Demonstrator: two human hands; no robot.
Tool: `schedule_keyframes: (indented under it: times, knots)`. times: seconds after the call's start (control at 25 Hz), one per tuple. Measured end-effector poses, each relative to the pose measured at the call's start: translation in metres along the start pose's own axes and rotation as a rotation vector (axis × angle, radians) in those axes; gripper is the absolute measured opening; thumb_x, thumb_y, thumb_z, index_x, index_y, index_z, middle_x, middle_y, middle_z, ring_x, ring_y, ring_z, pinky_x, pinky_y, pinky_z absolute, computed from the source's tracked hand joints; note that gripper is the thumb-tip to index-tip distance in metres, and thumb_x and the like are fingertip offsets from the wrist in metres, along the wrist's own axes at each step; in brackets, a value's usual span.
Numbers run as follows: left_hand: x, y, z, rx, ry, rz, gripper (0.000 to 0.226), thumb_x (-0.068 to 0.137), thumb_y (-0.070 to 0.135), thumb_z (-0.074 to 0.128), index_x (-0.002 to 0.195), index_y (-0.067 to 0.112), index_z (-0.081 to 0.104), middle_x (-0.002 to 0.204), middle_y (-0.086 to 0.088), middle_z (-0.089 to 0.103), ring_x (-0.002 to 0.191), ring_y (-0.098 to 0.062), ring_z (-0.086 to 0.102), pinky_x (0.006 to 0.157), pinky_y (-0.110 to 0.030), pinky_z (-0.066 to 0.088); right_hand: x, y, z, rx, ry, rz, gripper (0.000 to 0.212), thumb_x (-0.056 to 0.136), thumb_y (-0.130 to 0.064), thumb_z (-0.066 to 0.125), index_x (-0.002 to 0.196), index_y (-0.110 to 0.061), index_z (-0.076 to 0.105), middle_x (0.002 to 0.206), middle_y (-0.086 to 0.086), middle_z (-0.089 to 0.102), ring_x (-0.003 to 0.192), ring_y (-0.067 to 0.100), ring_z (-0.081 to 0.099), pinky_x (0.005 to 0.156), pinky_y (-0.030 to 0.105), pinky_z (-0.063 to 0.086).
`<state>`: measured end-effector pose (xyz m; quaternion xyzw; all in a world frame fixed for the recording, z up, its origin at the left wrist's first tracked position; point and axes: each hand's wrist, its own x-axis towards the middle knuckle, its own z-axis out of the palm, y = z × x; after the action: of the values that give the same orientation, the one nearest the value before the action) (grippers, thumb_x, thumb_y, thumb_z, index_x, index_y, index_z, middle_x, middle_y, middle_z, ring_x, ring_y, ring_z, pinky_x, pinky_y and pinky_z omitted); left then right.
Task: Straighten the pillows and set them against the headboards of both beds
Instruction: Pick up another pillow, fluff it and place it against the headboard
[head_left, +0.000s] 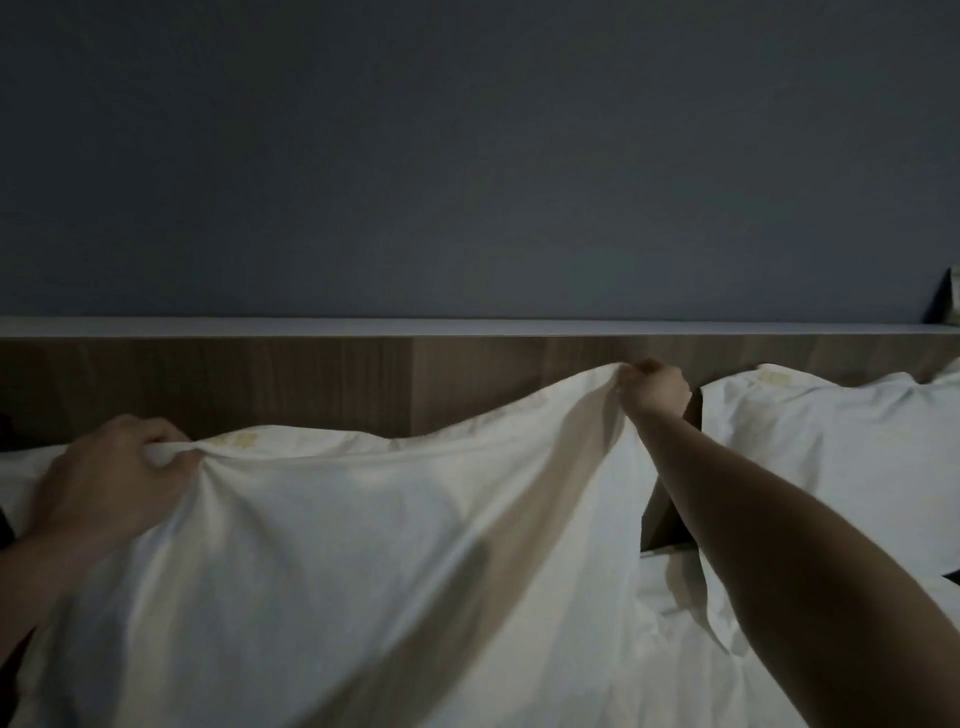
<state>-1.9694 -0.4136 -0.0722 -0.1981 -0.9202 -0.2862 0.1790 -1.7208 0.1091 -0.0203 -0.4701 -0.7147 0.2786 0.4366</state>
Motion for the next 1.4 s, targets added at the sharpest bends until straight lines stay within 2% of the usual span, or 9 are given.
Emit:
schedule_keyframes:
  times: [0.28,0.48,0.64,0.76,0.88,0.96,1.2,1.28,1.4]
  knots:
    - [0.003,0.034,-0.018,0.019,-0.356,-0.073,0.013,0.092,0.022,0.062,0.083,0.018,0.053,0.049,-0.009,0.068,0.041,-0.027,0.063,0.051,-0.035,0.051,-0.064,0.029,0.024,0.113,-0.02,-0.314,0.065,0.088,-0.009,0.074,0.143,-0.016,0.041,0.157,0.006,0.031,0.112,0.018,0.055,0.092,0.035,0.05]
    - [0.026,0.041,-0.022,-0.224,-0.18,-0.075,0.033,0.074,0.012,0.082,0.083,0.025,0.053,0.095,-0.014,0.066,0.085,-0.035,0.063,0.077,-0.043,0.051,-0.086,0.036,0.035,0.042,-0.123,-0.374,0.055,0.091,-0.025,0.07,0.141,-0.019,0.047,0.152,0.004,0.039,0.131,0.025,0.051,0.107,0.041,0.048]
    - [0.025,0.045,-0.017,-0.154,0.028,0.029,0.028,0.08,0.0,0.076,0.085,0.019,0.058,0.094,-0.011,0.062,0.087,-0.036,0.064,0.076,-0.042,0.05,-0.068,0.025,0.036,-0.042,-0.268,-0.322,0.077,0.087,-0.035,0.072,0.152,-0.016,0.036,0.16,0.006,0.029,0.144,0.03,0.041,0.117,0.041,0.04]
    - [0.008,0.04,-0.013,-0.136,0.012,0.128,0.038,0.079,0.0,0.08,0.109,0.013,0.061,0.134,-0.013,0.046,0.104,-0.04,0.065,0.094,-0.054,0.054,-0.068,0.024,0.027,-0.04,-0.349,-0.354,0.088,0.089,-0.039,0.073,0.159,-0.018,0.025,0.166,0.003,0.018,0.147,0.027,0.037,0.117,0.038,0.038]
    - [-0.036,0.035,-0.006,-0.071,-0.029,0.213,0.061,0.082,0.023,0.082,0.136,0.018,0.054,0.161,-0.007,0.03,0.139,-0.036,0.043,0.113,-0.053,0.04,-0.091,0.033,0.022,0.008,-0.316,-0.467,0.08,0.096,-0.043,0.065,0.161,-0.02,0.025,0.171,-0.001,0.015,0.155,0.024,0.025,0.124,0.044,0.031]
    - [-0.065,0.024,0.005,0.105,-0.071,0.304,0.072,0.086,0.057,0.058,0.15,0.026,0.044,0.168,-0.004,0.024,0.152,-0.031,0.029,0.12,-0.051,0.03,-0.112,0.035,0.03,-0.05,-0.336,-0.556,0.074,0.1,-0.049,0.057,0.162,-0.026,0.025,0.173,-0.003,0.014,0.159,0.023,0.017,0.127,0.049,0.025]
    - [-0.071,-0.003,0.015,0.295,-0.216,0.133,0.1,0.076,0.087,0.006,0.163,0.038,-0.005,0.171,0.005,-0.019,0.16,-0.025,-0.012,0.127,-0.052,-0.004,-0.121,0.023,0.067,-0.317,-0.446,-0.468,0.085,0.098,-0.071,0.035,0.165,-0.032,0.001,0.174,0.001,-0.015,0.161,0.03,-0.007,0.127,0.056,0.003]
    - [-0.06,-0.001,0.01,0.315,-0.228,0.08,0.105,0.072,0.09,0.006,0.162,0.038,-0.012,0.17,0.004,-0.026,0.159,-0.027,-0.017,0.127,-0.055,-0.004,-0.111,0.018,0.065,-0.304,-0.39,-0.41,0.087,0.099,-0.066,0.04,0.166,-0.024,0.002,0.174,0.005,-0.013,0.161,0.033,0.003,0.126,0.055,0.012]
    - [-0.047,0.006,0.002,0.309,-0.263,0.048,0.101,0.081,0.088,0.023,0.162,0.037,-0.011,0.168,0.004,-0.031,0.158,-0.029,-0.017,0.127,-0.057,0.0,-0.093,0.013,0.053,-0.268,-0.247,-0.421,0.061,0.097,-0.035,0.057,0.149,-0.013,0.037,0.16,0.015,0.033,0.141,0.042,0.042,0.112,0.053,0.042]
